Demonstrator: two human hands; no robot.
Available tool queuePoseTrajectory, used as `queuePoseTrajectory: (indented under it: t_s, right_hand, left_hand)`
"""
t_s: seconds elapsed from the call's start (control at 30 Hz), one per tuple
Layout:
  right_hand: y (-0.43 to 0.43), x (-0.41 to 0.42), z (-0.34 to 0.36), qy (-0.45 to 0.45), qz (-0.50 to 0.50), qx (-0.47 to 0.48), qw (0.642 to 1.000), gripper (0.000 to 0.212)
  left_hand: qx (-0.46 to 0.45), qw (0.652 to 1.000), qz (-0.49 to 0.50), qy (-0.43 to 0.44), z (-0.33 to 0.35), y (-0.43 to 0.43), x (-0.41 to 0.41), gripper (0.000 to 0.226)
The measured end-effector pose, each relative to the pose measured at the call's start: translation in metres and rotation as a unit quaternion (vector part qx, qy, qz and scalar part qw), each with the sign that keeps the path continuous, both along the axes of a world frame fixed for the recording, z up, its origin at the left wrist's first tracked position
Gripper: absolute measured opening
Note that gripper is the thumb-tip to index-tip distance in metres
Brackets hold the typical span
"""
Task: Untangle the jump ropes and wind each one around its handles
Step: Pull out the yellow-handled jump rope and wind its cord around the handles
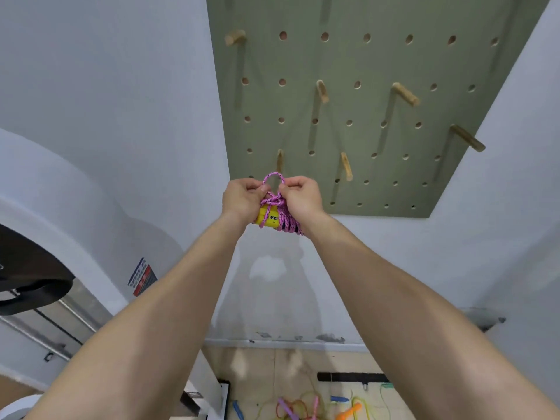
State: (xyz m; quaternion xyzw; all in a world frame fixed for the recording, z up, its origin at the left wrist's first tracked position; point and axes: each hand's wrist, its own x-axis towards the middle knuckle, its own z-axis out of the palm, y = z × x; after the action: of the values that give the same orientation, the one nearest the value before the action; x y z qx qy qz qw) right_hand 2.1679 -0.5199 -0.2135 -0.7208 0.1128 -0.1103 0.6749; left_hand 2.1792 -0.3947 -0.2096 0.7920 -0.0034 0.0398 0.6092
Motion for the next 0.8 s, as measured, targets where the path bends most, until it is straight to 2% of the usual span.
queuePoseTrajectory:
  t_s: [0.23, 0.47, 0.6, 0.73, 0.8]
  right_hand:
    - [0.003, 0.059, -0.016, 0.011, -0.109, 0.065, 0.992, 0.006]
    - [-0.006, 0.096, -0.02, 0.01, -0.106, 0.082, 0.991, 0.003]
    - [-0.012, 0.114, -0.019, 0.007, -0.082, 0.036, 0.996, 0.001]
    - [-0.015, 0.121, -0.023, 0.006, -0.065, -0.073, 0.995, 0.011]
    - [-0.018, 0.117, -0.024, 0.002, -0.059, -0.104, 0.993, 0.004]
  left_hand:
    - [-0.037, 0.999, -0.003, 0.023, -0.018, -0.016, 0.077, 0.026]
    - [-0.014, 1.0, 0.012, 0.004, -0.028, -0.025, 0.122, 0.025]
    - [0.0, 1.0, 0.016, -0.003, -0.027, -0.024, 0.141, 0.018]
    - [0.055, 0.998, 0.023, -0.009, -0.03, -0.025, 0.142, 0.013]
    - [0.076, 0.996, 0.019, -0.03, -0.028, -0.026, 0.135, 0.004]
